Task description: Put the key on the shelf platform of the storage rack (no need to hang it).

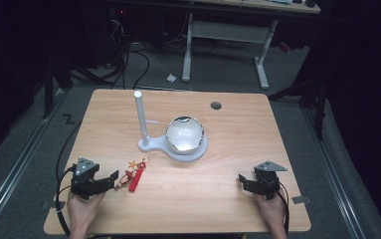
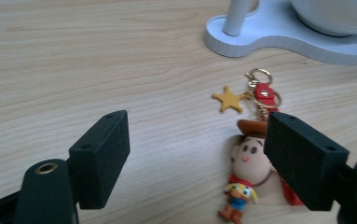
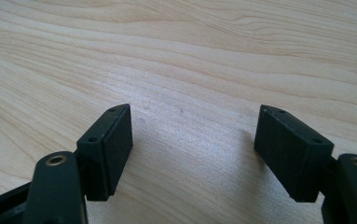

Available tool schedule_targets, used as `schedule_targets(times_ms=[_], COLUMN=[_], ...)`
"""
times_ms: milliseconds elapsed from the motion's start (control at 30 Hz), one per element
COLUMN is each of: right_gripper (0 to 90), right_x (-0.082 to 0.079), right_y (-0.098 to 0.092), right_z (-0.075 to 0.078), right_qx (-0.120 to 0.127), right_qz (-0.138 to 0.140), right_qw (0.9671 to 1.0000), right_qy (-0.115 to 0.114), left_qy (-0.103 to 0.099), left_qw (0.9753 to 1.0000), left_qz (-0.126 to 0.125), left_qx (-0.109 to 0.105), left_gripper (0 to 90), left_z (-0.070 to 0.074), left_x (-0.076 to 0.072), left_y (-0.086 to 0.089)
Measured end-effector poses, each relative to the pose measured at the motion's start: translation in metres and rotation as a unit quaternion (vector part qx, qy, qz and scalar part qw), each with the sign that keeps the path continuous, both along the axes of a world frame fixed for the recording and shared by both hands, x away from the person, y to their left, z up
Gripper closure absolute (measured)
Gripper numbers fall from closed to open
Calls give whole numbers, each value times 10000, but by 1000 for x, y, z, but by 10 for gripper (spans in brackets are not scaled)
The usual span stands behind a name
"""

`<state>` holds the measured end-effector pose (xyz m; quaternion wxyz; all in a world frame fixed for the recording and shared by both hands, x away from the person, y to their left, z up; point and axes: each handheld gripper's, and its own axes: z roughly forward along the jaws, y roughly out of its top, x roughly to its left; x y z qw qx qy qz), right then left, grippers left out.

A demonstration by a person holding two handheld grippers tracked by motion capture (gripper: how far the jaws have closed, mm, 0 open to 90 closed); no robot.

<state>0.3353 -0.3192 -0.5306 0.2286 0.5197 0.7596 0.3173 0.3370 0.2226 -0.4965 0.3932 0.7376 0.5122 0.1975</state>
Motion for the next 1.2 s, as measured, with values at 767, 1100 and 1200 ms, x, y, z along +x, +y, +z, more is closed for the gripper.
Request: schedule_targets(times_ms=[767, 1100, 1200], right_gripper=[281, 281, 281], right_x=[0, 0, 0], right_y=[0, 0, 0], right_z=[0, 0, 0], right_qx=[4, 4, 4], right_qz=[-3, -3, -3], right_qw=[10000, 10000, 10000], right_qy=[3, 2, 3], left_qy=[380, 565, 606], left_qw=[9970, 9950, 9939], left_qz=[-571, -543, -550], left_qx=[350, 612, 737], left_gripper=[181, 201, 225], left_z=[-11, -24, -26], left_x=[-5, 3, 4], left_y=[-45, -56, -57])
